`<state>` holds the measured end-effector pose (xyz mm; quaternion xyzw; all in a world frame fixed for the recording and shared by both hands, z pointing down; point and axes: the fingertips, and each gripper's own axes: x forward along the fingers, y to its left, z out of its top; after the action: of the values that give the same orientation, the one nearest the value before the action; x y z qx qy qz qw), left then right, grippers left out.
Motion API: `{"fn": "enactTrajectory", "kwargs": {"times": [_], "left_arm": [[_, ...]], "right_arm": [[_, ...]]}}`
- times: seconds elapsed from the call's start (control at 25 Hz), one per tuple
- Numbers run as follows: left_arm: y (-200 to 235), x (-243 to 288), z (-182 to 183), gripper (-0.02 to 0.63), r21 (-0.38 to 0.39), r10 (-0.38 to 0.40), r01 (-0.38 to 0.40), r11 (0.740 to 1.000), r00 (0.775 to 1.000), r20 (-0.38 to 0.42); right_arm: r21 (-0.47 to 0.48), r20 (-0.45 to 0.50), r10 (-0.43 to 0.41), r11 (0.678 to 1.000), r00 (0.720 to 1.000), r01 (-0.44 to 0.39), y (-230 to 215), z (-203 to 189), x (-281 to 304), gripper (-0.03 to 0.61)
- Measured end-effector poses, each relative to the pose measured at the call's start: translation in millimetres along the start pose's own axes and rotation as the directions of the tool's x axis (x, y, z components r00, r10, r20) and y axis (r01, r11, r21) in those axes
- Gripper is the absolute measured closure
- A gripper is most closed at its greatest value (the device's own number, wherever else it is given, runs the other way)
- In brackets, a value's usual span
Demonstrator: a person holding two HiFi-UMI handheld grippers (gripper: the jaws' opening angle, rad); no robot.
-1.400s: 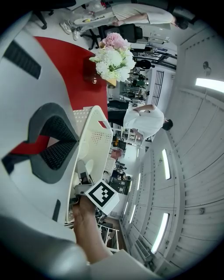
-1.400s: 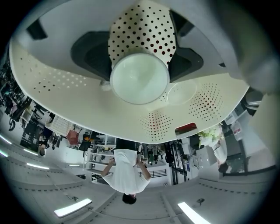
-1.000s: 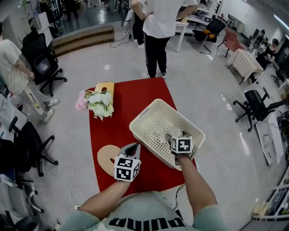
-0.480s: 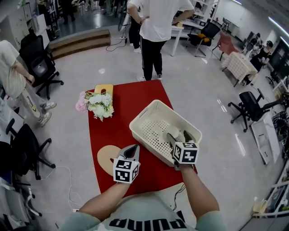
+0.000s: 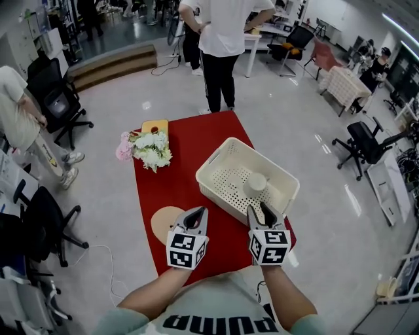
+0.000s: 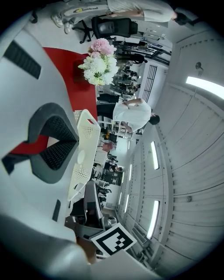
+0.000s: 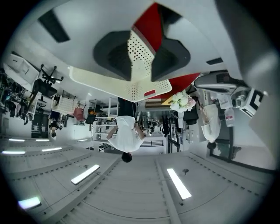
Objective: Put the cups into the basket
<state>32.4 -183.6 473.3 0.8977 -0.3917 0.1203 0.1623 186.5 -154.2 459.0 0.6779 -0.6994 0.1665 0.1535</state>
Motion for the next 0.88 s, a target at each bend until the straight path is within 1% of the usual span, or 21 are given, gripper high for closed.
{"fn": "enactTrajectory", "kwargs": {"times": [0.04,0.16,0.24,0.36,0.68,0.88], "left_arm": [[-0.3,-3.7,0.6,0.611,0.01,-0.005,0.005,1.0,1.0,0.002],[0.8,-14.1,-0.6,0.611,0.03,-0.016,0.016,0.999,1.0,0.004],[0.2,-19.9,-2.3,0.611,0.042,-0.025,0.025,0.999,1.0,0.006],[-4.9,-28.1,-2.6,0.611,0.059,-0.045,0.044,0.997,0.999,0.014],[-7.1,-42.8,-14.0,0.611,0.081,-0.096,0.094,0.992,0.995,0.027],[-1.3,-50.8,-25.1,0.611,0.062,-0.11,0.108,0.992,0.994,0.017]], "right_arm": [[-0.01,0.006,-0.011,1.0,1.0,0.011,3.4,-2.3,-5.3,0.479],[-0.023,0.021,-0.022,0.999,1.0,0.023,15.4,-11.1,-16.1,0.531],[-0.019,0.028,-0.026,0.999,0.999,0.027,22.4,-17.2,-22.0,0.549],[-0.015,0.035,-0.032,0.999,0.999,0.033,31.0,-21.6,-31.0,0.561],[-0.002,0.04,-0.063,0.998,0.997,0.063,46.7,-34.5,-38.7,0.561],[-0.002,0.032,-0.086,0.996,0.996,0.087,54.3,-40.4,-49.7,0.561]]}}
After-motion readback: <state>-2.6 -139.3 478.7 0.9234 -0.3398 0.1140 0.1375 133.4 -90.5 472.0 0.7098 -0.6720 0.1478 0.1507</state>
